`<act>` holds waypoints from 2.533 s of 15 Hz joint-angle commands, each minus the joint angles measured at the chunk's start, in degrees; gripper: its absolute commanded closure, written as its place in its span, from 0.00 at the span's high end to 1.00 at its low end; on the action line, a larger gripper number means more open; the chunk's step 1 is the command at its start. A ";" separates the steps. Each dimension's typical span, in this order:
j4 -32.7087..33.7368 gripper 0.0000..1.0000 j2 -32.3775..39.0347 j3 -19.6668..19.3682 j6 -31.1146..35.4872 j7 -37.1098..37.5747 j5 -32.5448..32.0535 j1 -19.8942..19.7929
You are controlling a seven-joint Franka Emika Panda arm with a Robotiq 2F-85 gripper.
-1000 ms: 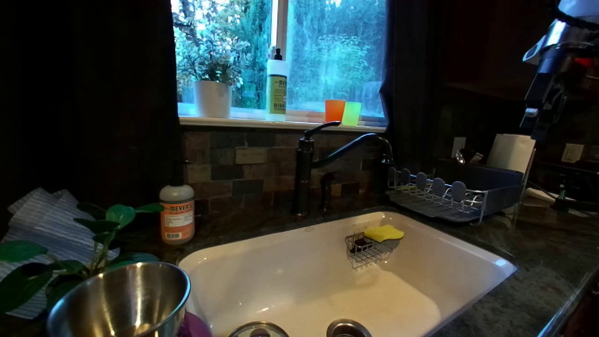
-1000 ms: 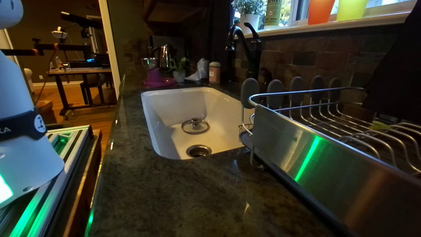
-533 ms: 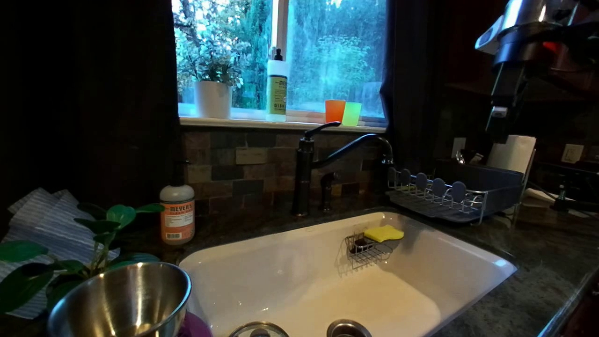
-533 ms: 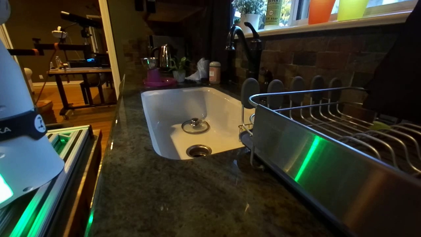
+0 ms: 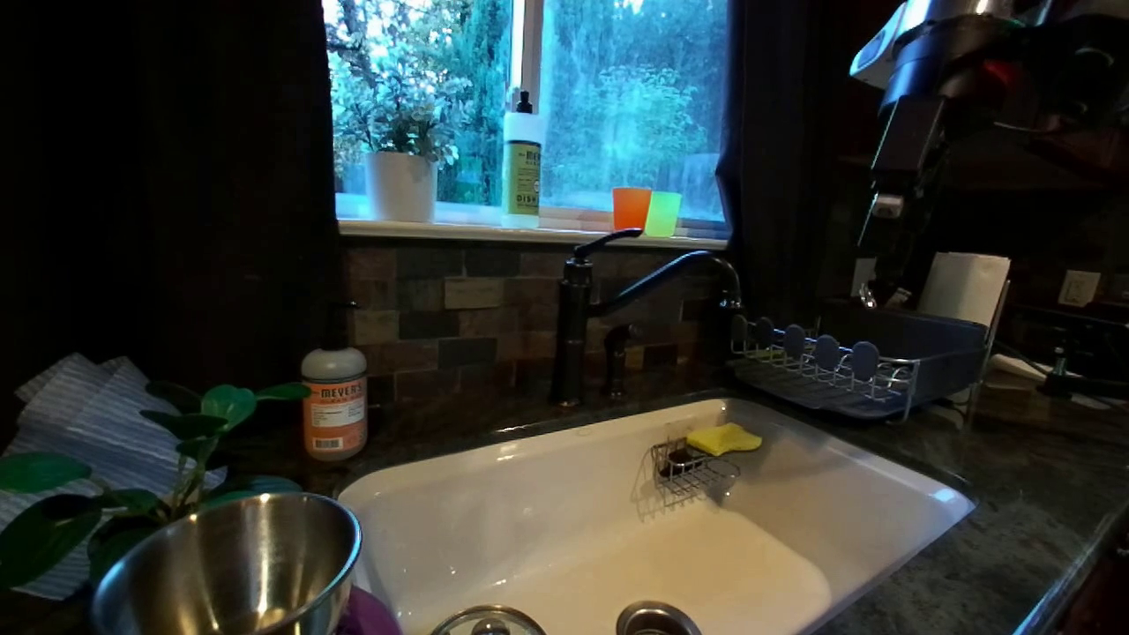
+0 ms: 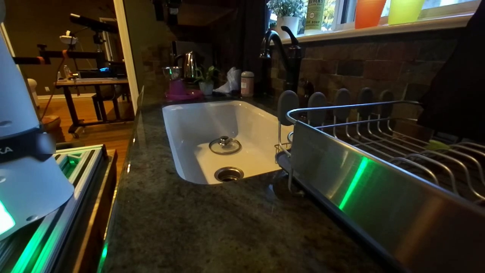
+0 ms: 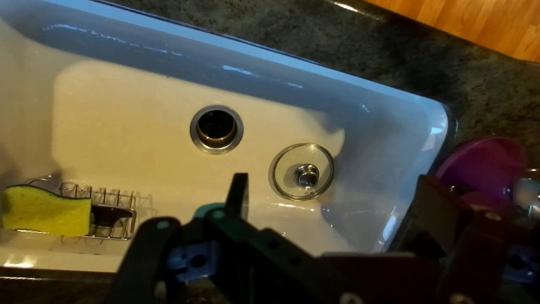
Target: Put the silver bowl on the plate rack
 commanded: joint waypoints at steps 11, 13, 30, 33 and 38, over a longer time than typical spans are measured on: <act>12.33 1.00 30.24 10.72 23.71 0.55 6.32 10.39; 16.84 1.00 36.05 12.97 25.89 2.32 5.00 11.62; 27.55 1.00 53.49 17.59 37.27 36.17 -32.14 13.29; 32.55 1.00 57.23 15.87 36.81 39.92 -36.70 16.41; 37.86 1.00 62.89 13.96 37.15 38.48 -35.06 20.65</act>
